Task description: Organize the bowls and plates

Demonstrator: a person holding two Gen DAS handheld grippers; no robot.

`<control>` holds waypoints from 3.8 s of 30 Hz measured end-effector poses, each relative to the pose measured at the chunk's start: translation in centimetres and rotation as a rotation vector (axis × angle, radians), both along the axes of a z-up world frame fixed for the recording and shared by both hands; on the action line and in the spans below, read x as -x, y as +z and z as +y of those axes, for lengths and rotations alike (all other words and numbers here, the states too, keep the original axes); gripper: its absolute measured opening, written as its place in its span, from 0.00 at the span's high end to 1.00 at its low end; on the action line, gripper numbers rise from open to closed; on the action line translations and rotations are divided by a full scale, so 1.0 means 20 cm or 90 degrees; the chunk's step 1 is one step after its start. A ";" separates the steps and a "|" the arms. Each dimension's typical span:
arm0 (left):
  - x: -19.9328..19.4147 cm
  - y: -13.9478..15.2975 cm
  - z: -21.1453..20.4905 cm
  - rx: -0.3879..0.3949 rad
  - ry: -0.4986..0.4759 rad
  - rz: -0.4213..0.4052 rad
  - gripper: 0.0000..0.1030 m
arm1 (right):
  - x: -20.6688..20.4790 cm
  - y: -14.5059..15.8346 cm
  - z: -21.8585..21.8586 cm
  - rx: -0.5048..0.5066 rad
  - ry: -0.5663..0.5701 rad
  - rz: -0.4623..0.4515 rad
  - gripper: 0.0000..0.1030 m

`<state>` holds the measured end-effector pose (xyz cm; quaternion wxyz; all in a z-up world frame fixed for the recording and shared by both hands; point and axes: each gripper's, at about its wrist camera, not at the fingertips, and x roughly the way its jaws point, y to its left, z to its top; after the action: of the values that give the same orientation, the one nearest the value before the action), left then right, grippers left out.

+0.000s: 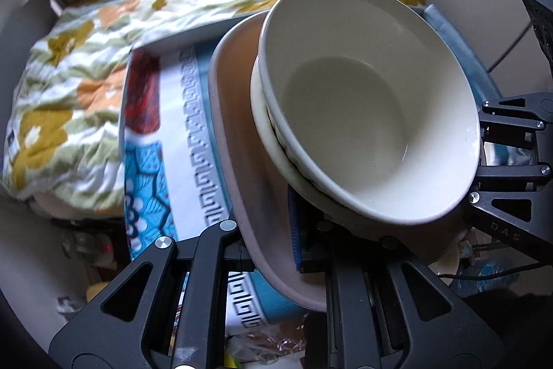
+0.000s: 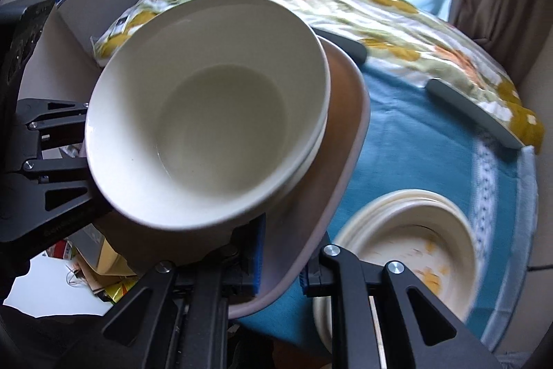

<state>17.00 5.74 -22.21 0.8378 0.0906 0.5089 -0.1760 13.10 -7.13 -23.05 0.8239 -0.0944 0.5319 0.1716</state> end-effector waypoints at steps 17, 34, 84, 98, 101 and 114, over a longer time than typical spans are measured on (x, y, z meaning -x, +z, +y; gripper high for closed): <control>0.12 0.02 -0.74 0.026 -0.009 0.015 0.89 | 0.10 0.13 -0.69 0.005 -0.035 0.009 0.85; 0.20 -0.33 -1.04 -0.008 0.032 0.068 0.89 | 0.12 -0.21 -0.98 -0.009 -0.026 0.063 0.85; 0.53 0.29 -0.93 -0.008 0.074 -0.058 0.88 | 0.42 0.31 -1.09 -0.098 -0.119 -0.022 0.74; 0.90 1.11 -0.61 0.136 0.135 -0.356 0.00 | 0.78 1.09 -0.93 -0.099 -0.204 -0.364 0.01; 0.95 1.16 -0.55 0.151 0.148 -0.390 0.00 | 0.83 1.16 -0.88 -0.085 -0.222 -0.410 0.01; 1.12 1.19 -0.37 0.131 0.194 -0.477 0.00 | 0.93 1.22 -0.82 -0.089 -0.246 -0.472 0.01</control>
<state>-5.48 -1.57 1.50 0.9861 -0.0120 0.1562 -0.0552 -5.59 -23.61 1.34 0.9809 0.0081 0.1944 0.0041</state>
